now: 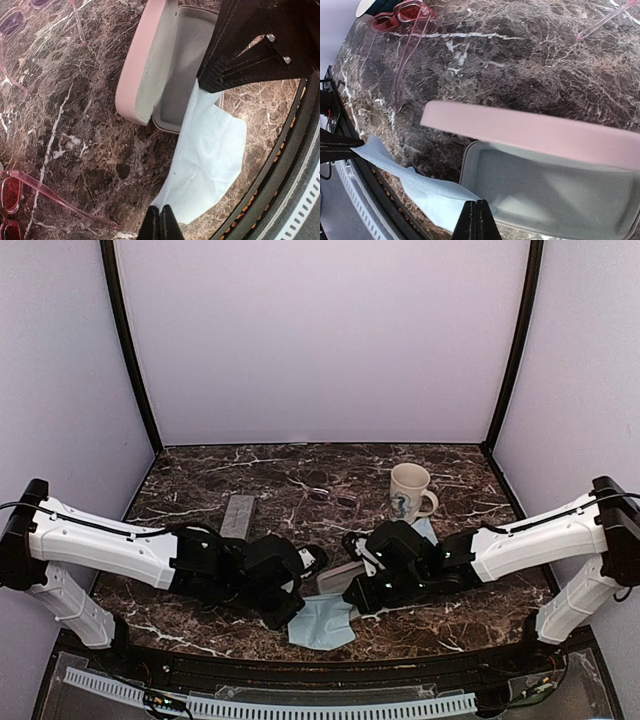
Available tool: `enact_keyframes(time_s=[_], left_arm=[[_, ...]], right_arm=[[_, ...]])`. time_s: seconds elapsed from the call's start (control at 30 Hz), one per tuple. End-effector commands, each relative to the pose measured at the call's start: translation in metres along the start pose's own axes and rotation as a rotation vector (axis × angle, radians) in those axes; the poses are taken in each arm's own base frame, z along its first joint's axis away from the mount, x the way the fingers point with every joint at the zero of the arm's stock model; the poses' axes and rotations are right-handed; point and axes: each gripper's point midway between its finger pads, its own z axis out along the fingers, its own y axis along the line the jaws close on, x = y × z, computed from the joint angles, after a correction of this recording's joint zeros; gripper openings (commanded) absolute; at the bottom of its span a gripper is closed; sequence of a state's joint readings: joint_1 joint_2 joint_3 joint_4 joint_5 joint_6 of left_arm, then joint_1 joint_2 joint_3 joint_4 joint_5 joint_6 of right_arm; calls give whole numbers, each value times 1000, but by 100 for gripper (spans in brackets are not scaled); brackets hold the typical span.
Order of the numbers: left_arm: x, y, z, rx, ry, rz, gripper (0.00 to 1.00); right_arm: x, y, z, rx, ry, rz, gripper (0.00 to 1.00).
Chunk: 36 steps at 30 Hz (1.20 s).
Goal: Organize the sunglasses
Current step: Fold the glasses cleaning cloth at the center of the board.
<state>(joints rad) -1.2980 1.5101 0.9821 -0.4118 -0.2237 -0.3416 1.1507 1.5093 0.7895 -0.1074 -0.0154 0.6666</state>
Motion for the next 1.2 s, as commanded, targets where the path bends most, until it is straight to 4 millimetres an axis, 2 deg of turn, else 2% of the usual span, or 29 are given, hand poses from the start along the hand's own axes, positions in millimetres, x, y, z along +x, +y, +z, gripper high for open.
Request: enact_keyframes(time_s=[0.0,0.2,0.3,0.5,0.7,1.17], left_arm=[[2,10,5,-40,18,1,0],[-4,11,16,-48,20,-7,0],[-5,13,18,-54,20,-17,0],[-3,18,25,-74,36,-17,0],[-2,18,32,-83,41,-14,0],[0,31,46,-114,43,-43,0]], right_arm=[[-4,-24,8,123,-43,-12,0],[-5,-28,18,150,-75,-36,0],[6,-37,30,185,-55,-40,0],[12,-44,42,239,-72,-57,0],[12,-48,48,271,-103,-68,0],[0,-75,53,437,-156,-67,0]])
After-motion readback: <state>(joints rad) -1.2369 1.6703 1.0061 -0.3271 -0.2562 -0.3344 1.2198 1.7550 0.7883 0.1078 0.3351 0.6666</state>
